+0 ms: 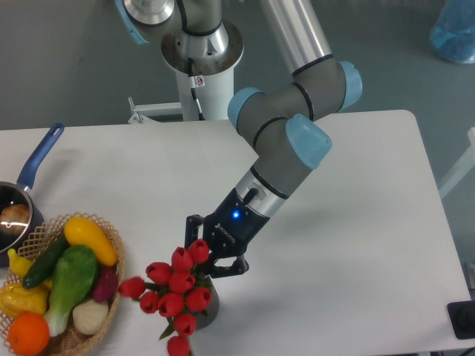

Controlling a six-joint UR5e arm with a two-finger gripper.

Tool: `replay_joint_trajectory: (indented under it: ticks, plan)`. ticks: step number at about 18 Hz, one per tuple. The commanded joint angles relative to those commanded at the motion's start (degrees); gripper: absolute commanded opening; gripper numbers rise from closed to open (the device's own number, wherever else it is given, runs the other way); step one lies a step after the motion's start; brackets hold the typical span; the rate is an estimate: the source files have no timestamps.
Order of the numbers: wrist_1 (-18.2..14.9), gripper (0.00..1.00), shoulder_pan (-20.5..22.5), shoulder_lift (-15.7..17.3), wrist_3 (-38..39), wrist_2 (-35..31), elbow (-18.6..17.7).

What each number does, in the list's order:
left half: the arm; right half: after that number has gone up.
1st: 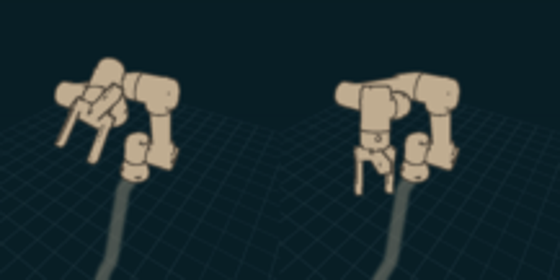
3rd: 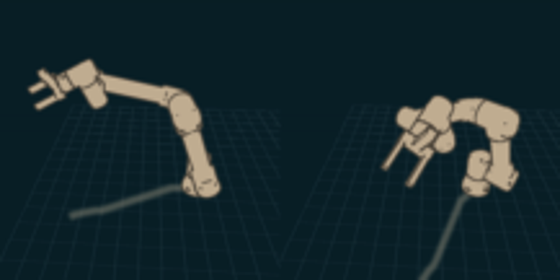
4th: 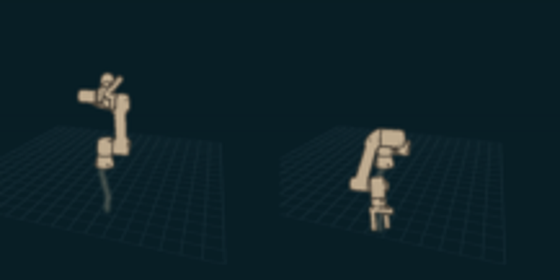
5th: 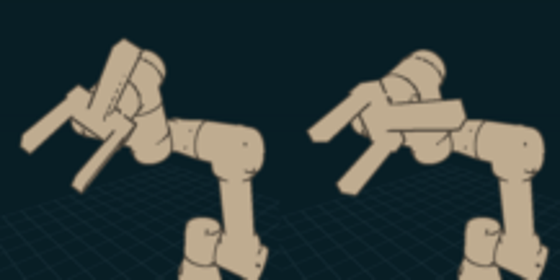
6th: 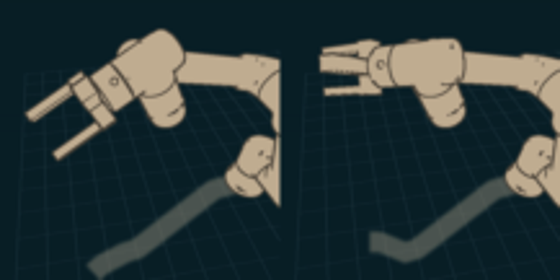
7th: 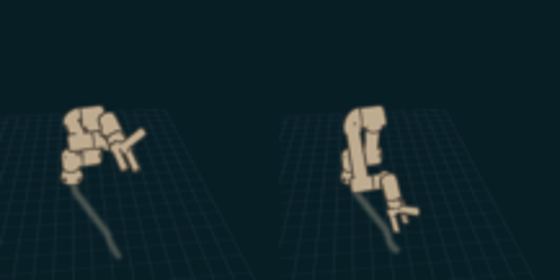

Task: Pick up the flowers from the vase
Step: 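Close the gripper around the tulip stems just above the vase rim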

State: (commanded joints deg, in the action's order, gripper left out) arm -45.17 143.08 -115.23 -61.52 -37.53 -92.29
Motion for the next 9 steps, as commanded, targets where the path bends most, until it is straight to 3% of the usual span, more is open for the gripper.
replay_joint_trajectory:
  ticks: [9]
  plan:
    - [0.0, 0.0, 3.07, 1.49, -0.09, 6.41, -1.75]
